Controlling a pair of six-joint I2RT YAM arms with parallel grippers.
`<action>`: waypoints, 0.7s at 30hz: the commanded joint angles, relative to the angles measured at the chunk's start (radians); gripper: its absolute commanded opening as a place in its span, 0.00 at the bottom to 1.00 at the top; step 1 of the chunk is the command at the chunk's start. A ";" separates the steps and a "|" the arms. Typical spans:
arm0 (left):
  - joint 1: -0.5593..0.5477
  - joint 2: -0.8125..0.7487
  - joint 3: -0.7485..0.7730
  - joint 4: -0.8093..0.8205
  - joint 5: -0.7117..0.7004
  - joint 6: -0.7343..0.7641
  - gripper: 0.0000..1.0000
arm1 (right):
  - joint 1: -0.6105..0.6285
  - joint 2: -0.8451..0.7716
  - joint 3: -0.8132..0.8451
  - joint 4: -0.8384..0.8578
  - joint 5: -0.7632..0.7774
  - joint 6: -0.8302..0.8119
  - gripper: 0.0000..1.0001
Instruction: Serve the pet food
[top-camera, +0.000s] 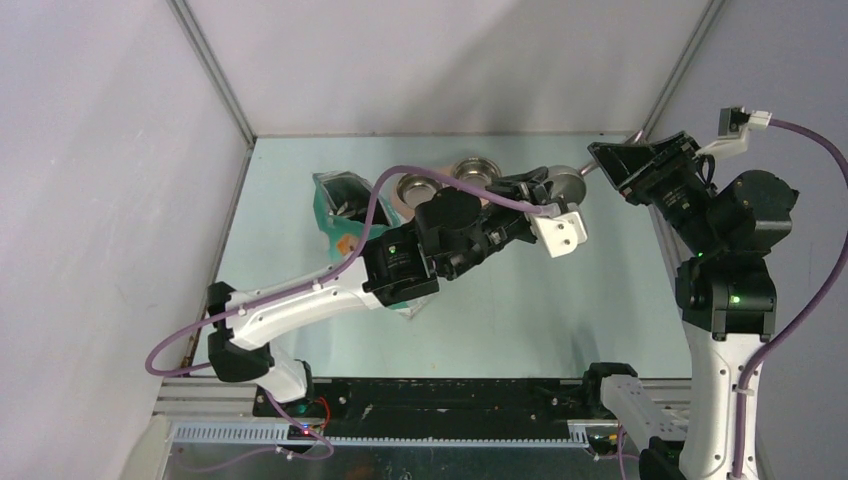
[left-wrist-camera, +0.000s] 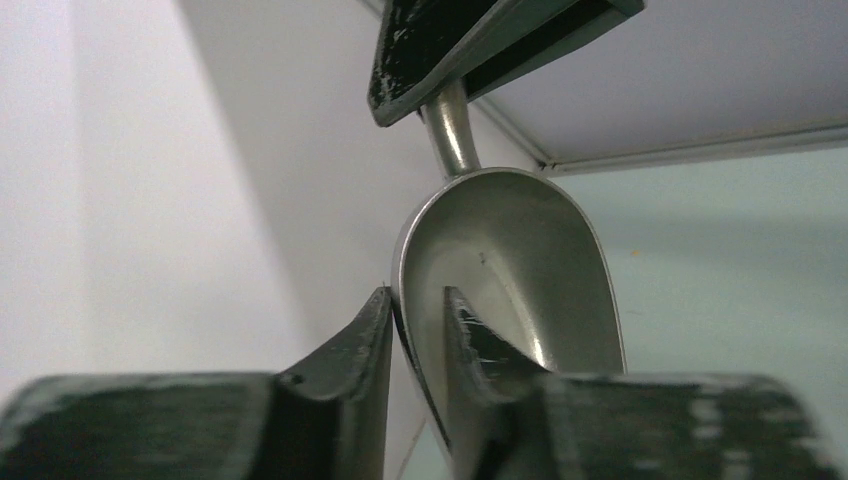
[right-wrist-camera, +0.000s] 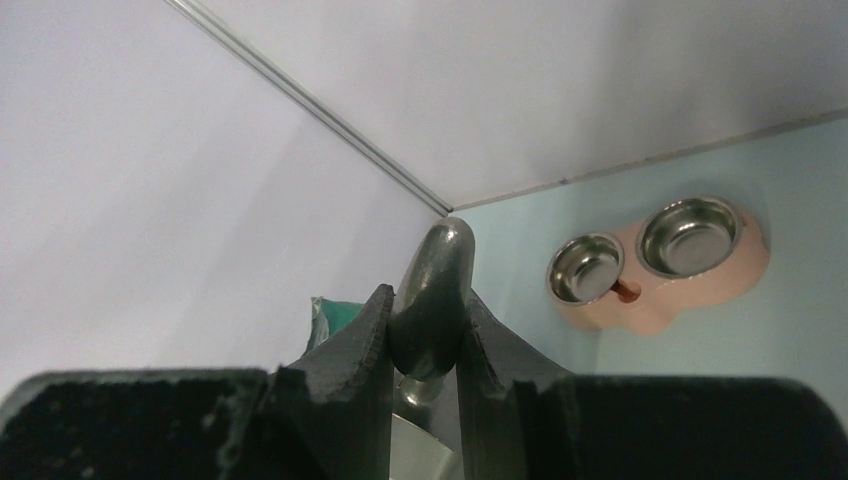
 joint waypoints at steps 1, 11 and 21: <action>0.038 0.009 0.062 -0.011 -0.038 0.047 0.16 | 0.010 0.002 -0.033 0.070 -0.105 0.051 0.00; 0.159 -0.034 0.146 -0.187 -0.044 -0.093 0.00 | -0.057 0.064 -0.084 0.230 -0.478 -0.002 0.54; 0.320 -0.309 0.049 -0.354 -0.060 -0.083 0.00 | -0.025 0.236 -0.037 0.010 -0.418 -0.552 0.64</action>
